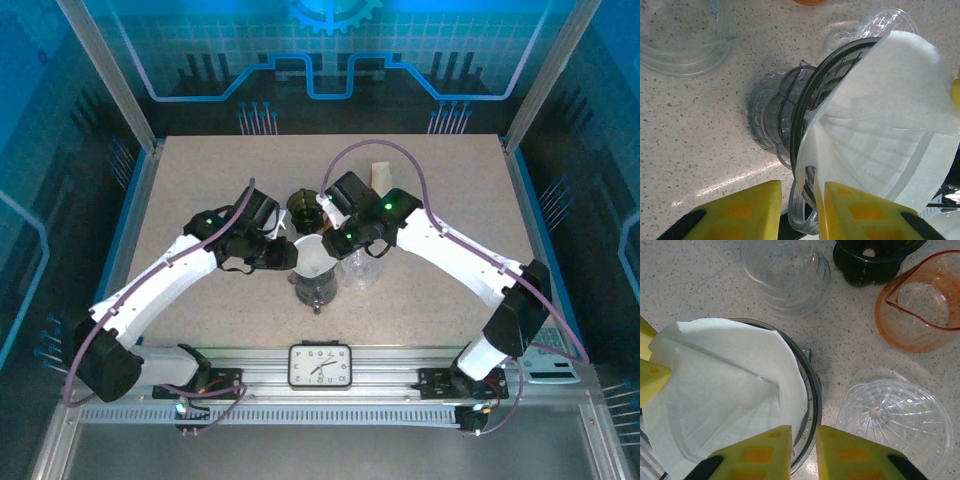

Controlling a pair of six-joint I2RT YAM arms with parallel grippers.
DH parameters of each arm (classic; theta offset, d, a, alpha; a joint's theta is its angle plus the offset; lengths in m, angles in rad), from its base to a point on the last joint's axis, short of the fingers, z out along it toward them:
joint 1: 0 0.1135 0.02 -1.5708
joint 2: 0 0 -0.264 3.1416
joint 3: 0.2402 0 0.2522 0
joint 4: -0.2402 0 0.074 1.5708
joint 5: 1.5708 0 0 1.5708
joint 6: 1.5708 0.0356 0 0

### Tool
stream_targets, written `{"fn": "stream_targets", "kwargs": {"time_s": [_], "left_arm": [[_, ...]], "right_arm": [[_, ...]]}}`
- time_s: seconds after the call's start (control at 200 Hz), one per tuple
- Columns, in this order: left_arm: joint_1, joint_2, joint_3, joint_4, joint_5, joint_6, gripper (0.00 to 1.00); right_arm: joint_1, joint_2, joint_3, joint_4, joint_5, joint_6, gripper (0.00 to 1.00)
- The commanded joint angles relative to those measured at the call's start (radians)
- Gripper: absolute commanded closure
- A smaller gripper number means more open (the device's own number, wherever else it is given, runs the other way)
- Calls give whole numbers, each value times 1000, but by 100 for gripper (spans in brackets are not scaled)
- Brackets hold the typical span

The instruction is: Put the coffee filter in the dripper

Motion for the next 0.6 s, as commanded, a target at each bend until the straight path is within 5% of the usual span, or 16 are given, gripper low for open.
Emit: {"fn": "stream_targets", "kwargs": {"time_s": [0.0,0.41,0.595], "left_arm": [[-5,10,-15,14,3,13,70],[-5,7,-37,28,-7,13,69],[-5,5,-38,34,0,8,68]], "right_arm": [[2,13,-11,15,5,-8,81],[5,25,-27,19,26,1,82],[12,-7,-21,43,45,6,49]]}}
